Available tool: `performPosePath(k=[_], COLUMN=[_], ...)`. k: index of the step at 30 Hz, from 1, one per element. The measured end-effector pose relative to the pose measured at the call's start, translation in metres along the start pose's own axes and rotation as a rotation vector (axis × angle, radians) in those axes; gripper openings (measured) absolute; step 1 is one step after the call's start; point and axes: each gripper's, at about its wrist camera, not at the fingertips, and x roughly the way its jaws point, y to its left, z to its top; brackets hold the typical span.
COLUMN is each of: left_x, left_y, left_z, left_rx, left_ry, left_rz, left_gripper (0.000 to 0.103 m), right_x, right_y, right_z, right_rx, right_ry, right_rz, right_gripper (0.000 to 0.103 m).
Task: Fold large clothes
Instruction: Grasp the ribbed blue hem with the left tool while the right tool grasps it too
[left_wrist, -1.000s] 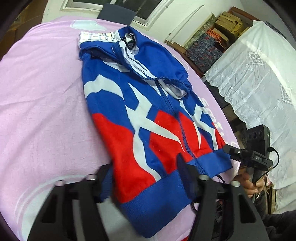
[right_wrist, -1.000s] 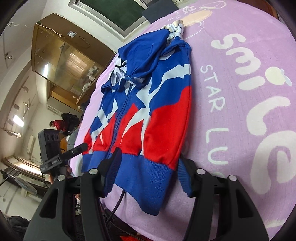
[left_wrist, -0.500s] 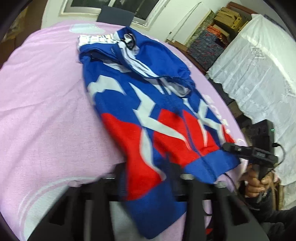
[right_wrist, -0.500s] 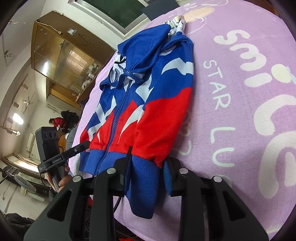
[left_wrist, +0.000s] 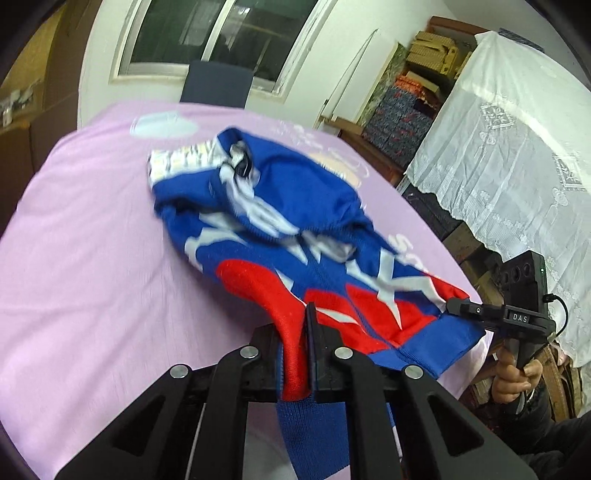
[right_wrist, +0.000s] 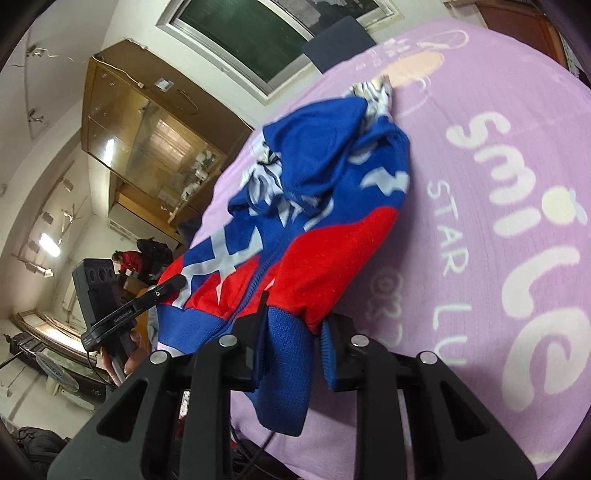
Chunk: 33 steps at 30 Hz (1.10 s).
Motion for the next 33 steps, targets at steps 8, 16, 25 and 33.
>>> performPosePath(k=[8, 16, 25, 33], left_x=[0.004, 0.021, 0.044, 0.062], left_y=[-0.008, -0.002, 0.010, 0.028], left_z=[0.044, 0.092, 0.127, 0.150], left_rx=[0.036, 0.039, 0.033, -0.005], left_ry=[-0.040, -0.064, -0.078, -0.084], left_rz=[0.008, 0.013, 0.047, 0.071], left_gripper=[0.010, 0.010, 0.010, 0.010], right_x=[-0.006, 0.002, 0.025, 0.055], right_y=[0.005, 0.017, 0.019, 0.013], right_z=[0.043, 0.098, 0.151, 0.192], right_rx=[-0.016, -0.055, -0.061, -0.050], right_ry=[-0.044, -0.083, -0.123, -0.127], right_rz=[0.025, 0.033, 0.031, 0.032], right_gripper=[0.023, 0.023, 0.023, 0.023])
